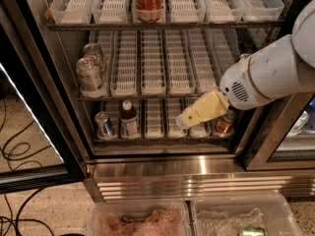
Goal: Pick 7up can from middle shelf of fridge
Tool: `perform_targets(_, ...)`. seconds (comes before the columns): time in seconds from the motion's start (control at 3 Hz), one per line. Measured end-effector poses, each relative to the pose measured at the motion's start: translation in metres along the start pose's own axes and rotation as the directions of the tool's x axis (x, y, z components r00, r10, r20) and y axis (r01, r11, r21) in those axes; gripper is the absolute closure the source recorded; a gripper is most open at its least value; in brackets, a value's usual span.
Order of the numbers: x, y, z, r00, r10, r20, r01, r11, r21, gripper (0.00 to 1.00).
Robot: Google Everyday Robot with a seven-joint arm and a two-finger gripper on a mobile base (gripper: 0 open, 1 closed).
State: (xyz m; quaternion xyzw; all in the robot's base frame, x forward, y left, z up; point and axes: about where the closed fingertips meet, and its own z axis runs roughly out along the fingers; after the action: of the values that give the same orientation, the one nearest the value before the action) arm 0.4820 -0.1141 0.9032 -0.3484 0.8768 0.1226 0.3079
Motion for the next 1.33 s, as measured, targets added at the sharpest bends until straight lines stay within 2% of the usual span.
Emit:
perform_targets(0.33, -0.014, 0.012, 0.008, 0.999, 0.001, 0.042, 0.000, 0.9999, -0.010, 0.00)
perform_targets(0.67, -0.014, 0.012, 0.008, 0.999, 0.000, 0.042, 0.001, 0.9999, -0.011, 0.00)
perform_targets(1.33, -0.044, 0.049, 0.030, 0.995, -0.081, 0.056, 0.084, 0.9956, -0.043, 0.00)
